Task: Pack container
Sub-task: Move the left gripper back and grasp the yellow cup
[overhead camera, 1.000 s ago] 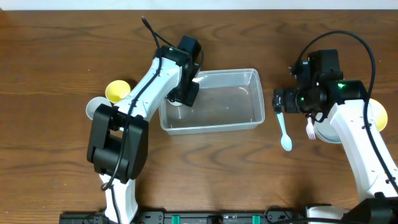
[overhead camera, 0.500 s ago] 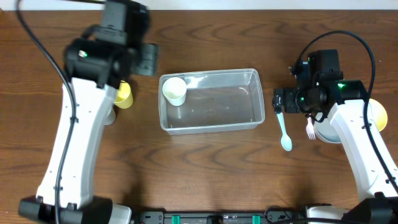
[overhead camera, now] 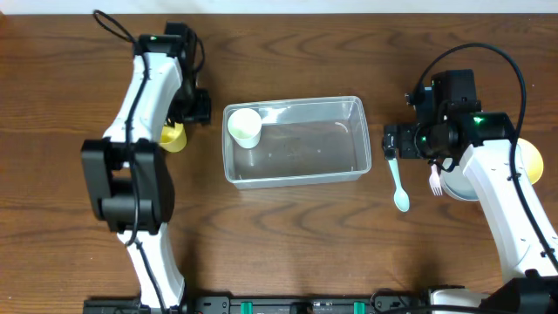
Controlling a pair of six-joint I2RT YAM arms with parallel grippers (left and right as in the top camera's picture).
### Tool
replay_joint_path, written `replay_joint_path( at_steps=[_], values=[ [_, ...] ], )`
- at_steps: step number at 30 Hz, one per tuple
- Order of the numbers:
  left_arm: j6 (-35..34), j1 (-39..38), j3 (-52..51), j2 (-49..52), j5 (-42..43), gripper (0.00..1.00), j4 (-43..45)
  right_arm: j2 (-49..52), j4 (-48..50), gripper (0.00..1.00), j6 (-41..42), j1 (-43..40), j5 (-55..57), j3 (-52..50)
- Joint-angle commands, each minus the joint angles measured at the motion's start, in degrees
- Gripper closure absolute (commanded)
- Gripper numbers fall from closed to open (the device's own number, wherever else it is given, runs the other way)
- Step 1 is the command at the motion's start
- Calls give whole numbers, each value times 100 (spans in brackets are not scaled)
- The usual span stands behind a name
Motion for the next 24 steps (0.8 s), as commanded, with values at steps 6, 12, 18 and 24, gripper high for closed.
replay_joint_path(
  at_steps=[6,12,18,24],
  values=[
    [-68,31,-17,415,33,47,-90,0,-9,1,-52,-59,-2,118],
    [-66,31,-15,413,31,76,-125,0,-13,1,-52,-59,-2,118],
    [-66,31,-15,413,28,94,-177,0,-11,1,-52,-59,-2,118],
    [-66,28,105,345,28,94,-315,0,-13,1,-52,-59,-2,116]
  ],
)
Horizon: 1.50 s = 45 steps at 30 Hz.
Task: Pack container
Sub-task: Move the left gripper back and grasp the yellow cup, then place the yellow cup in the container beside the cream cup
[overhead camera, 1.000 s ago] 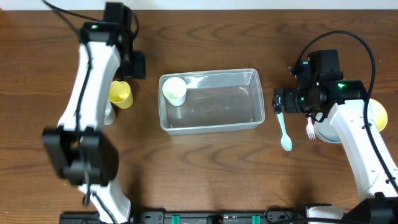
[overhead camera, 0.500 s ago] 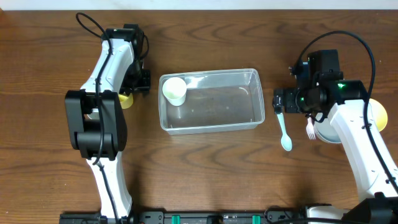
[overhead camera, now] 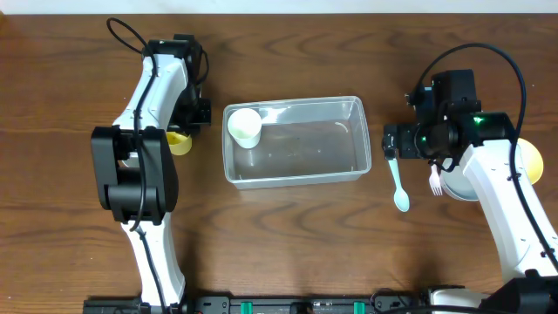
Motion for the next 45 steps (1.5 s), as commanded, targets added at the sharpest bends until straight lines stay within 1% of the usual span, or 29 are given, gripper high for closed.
replay_joint_path(
  at_steps=[1,6,10,13,15,18,21,26,29,31,35,39,45],
  values=[
    [-33,28,175,-111,13,94,-175,0,-11,1,-52,-59,-2,116],
    [-39,-42,575,-800,17,94,-509,0,-9,1,-52,-59,-2,116],
    [-63,-341,699,-1814,114,94,-706,0,-9,1,-52,-59,-2,116],
    [-210,-774,697,-2559,479,94,-798,0,-4,1,-52,-59,-2,116],
    [-210,-1180,691,-2918,535,94,-892,0,-4,1,-50,-59,-4,116],
    [-208,-1777,625,-3154,535,94,-1021,0,-9,1,-52,-59,-4,116],
    [-140,-2317,385,-3150,529,94,-1040,0,-9,1,-50,-59,-4,116],
    [-20,-2730,-616,-3150,511,94,-546,0,-11,1,-52,-59,-4,116],
    [31,-2752,-1392,-3150,514,94,4,0,-13,1,-50,-59,-4,116],
    [256,-2728,-1858,-3150,511,94,372,0,-13,1,-50,-59,-4,116],
    [531,-2682,-2304,-3150,511,94,868,0,-26,1,-50,-59,-4,116],
    [715,-2623,-2498,-3147,511,94,1257,0,-37,1,-50,-59,-4,116],
    [752,-2546,-2728,-3084,511,94,1679,0,-48,1,-50,-59,-4,116]
  ],
)
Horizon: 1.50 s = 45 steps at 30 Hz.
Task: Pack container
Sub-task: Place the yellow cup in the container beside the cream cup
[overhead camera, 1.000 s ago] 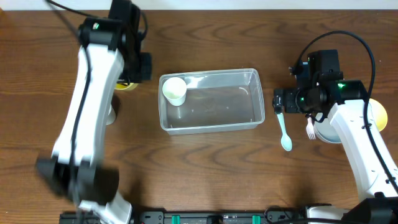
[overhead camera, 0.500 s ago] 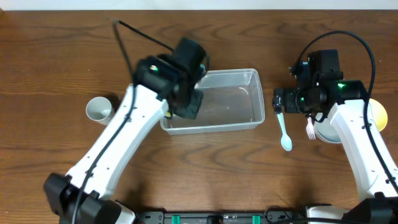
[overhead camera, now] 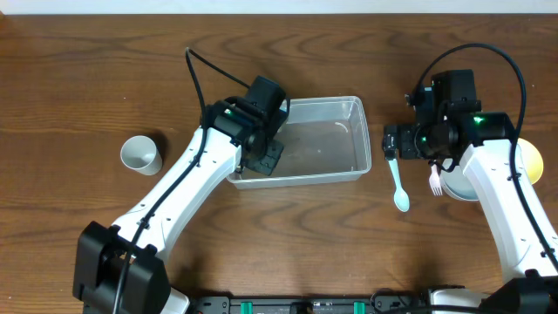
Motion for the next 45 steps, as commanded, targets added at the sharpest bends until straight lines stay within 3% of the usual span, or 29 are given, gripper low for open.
replay_joint_path(
  at_steps=[1,19,20,21,22,27,32,38,41,45],
  values=[
    [151,44,-105,90,-26,94,59,0,-2,1,-50,-59,-2,107],
    [321,109,-105,1250,-28,93,85,0,-7,1,-50,-59,-2,107],
    [321,120,-105,1266,-28,89,87,0,-7,1,-50,-59,-2,107],
    [321,138,-105,1283,-28,70,92,0,-7,1,-50,-59,-2,107],
    [321,153,-105,1283,-28,62,96,0,-9,1,-50,-59,-2,107],
    [341,192,-55,1250,-31,59,74,0,-11,1,-50,-59,-2,107],
    [339,192,785,922,-52,56,-660,0,-11,1,-50,-59,-2,107],
    [334,243,2159,153,-1021,49,-1491,0,-9,1,-50,-59,-2,107],
    [245,494,2352,-258,-1200,44,-1528,0,-7,1,-52,-59,-2,107],
    [-212,1397,2319,-463,-1213,44,-1637,0,-7,1,-52,-59,-2,107]
  ],
)
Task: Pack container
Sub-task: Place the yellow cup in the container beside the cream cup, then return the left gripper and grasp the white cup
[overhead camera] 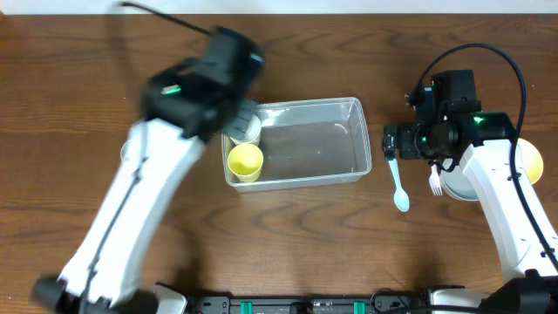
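Note:
The clear plastic container [336, 139] lies mid-table. A yellow cup [245, 161] stands upright in its front left corner, and behind it a white cup [248, 129] is partly covered by my left arm. That arm is raised and blurred over the container's left end, so my left gripper [241, 115] cannot be read. My right gripper [391, 142] rests to the right of the container, at the handle end of a light blue spoon [399, 187] lying on the table. Its fingers are not distinguishable.
A pink fork [434, 180] lies on a white dish [458, 186] under my right arm, with a yellow object [531, 161] at the far right. The left arm covers much of the table to the container's left.
The yellow cup now shows inside the container's front left corner. My left arm, then low over that corner, is now raised and blurred above the left end. The right arm is unchanged.
My left gripper was at the yellow cup on the table left of the container, which held only the white cup. It was still there later. Then the arm reached over the container's left end, uncovering a grey cup at far left. Now the yellow cup stands inside.

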Controlling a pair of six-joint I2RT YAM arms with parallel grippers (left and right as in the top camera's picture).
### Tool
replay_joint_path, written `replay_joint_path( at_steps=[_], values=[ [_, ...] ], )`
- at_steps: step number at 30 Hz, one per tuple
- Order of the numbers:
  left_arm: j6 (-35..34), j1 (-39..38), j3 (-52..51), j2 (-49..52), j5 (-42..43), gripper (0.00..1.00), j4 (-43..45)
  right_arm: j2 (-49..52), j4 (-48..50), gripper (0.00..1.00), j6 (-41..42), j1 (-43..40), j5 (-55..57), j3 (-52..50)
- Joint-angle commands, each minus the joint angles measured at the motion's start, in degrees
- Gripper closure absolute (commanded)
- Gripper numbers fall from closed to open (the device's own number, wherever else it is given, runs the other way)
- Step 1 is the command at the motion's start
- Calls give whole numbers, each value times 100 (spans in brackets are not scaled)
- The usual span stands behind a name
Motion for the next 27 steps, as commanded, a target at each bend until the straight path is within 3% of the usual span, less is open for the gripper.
replay_joint_path(
  at_steps=[1,5,11,24,26,27],
  values=[
    [-498,831,-133,109,-278,44,-109,0,-4,1,-52,-59,-4,107],
    [-931,1777,-564,223,-109,42,9,0,-4,1,-50,-59,-4,107],
    [-942,2636,-1425,647,420,42,446,0,-4,1,-50,-59,-4,107],
    [-935,2933,-2076,1965,822,40,1064,0,-24,1,-50,-59,-4,107],
    [-938,2931,-2076,2063,820,44,1082,0,-42,1,-50,-59,-4,107],
    [-938,2931,-2076,2109,817,54,1082,0,-50,1,-50,-59,-4,107]
  ],
)
